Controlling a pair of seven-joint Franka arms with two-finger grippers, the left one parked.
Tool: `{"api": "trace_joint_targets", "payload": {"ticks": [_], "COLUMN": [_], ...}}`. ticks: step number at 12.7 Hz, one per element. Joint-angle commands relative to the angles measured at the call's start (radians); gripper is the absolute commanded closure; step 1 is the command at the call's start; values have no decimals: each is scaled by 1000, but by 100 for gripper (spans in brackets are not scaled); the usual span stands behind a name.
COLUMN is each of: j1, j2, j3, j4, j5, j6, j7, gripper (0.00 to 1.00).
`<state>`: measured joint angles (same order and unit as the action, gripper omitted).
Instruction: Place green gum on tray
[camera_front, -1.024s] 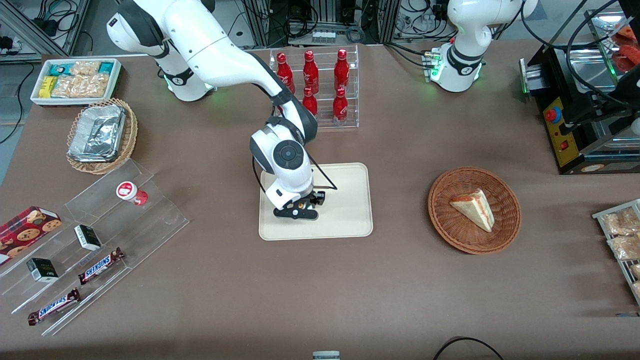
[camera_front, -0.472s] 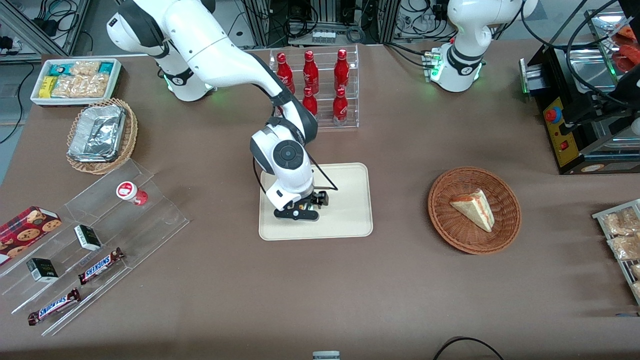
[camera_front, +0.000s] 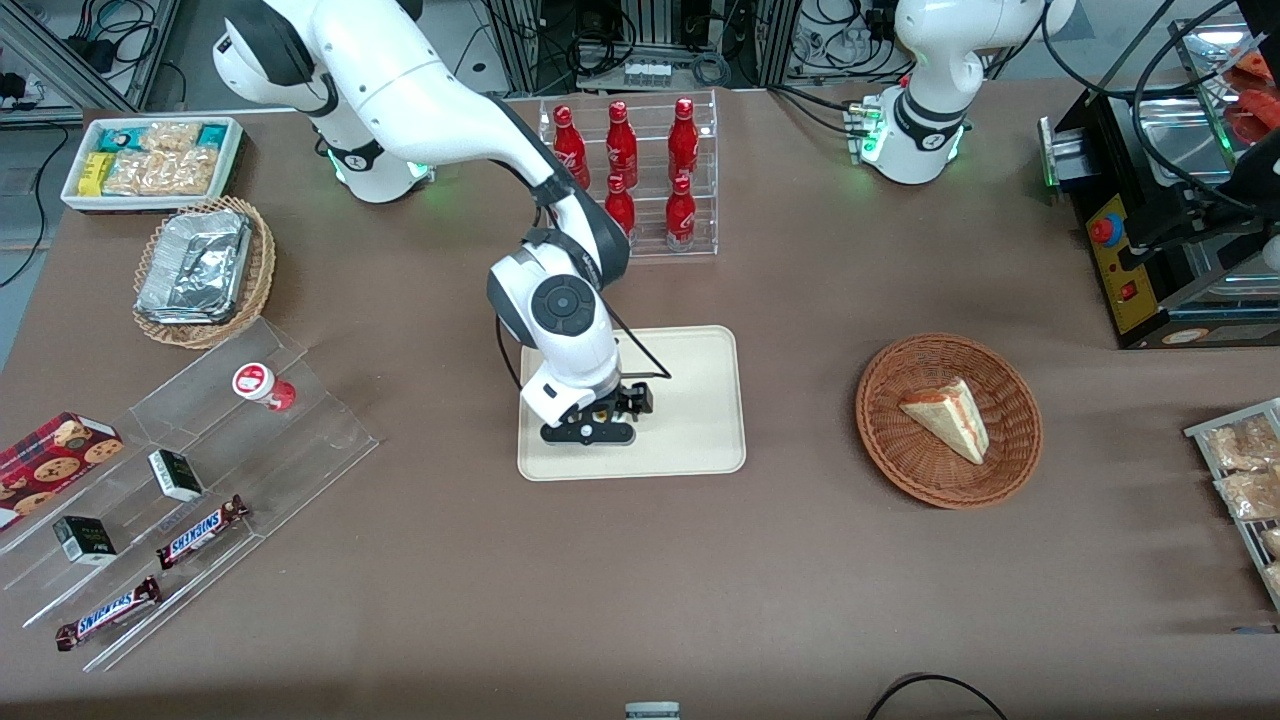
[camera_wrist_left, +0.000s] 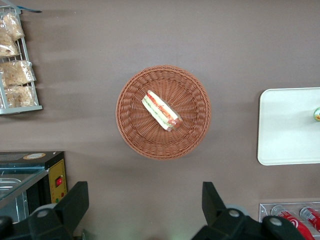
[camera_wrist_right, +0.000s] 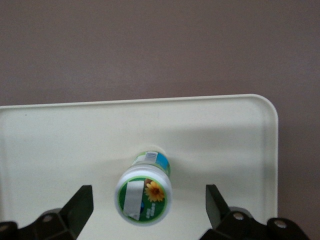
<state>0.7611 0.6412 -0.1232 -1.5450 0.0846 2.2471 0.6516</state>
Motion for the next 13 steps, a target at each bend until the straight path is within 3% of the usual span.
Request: {"api": "trace_joint_targets", "payload": {"ticks": [1,13], "j1": [-51,-327], "j2": [-66,-257], "j3": [4,0], "j4": [-1,-41], "j5": [26,15], "j6": [-108,-431], "j7": [-119,-644], "gripper": [0,0]}}
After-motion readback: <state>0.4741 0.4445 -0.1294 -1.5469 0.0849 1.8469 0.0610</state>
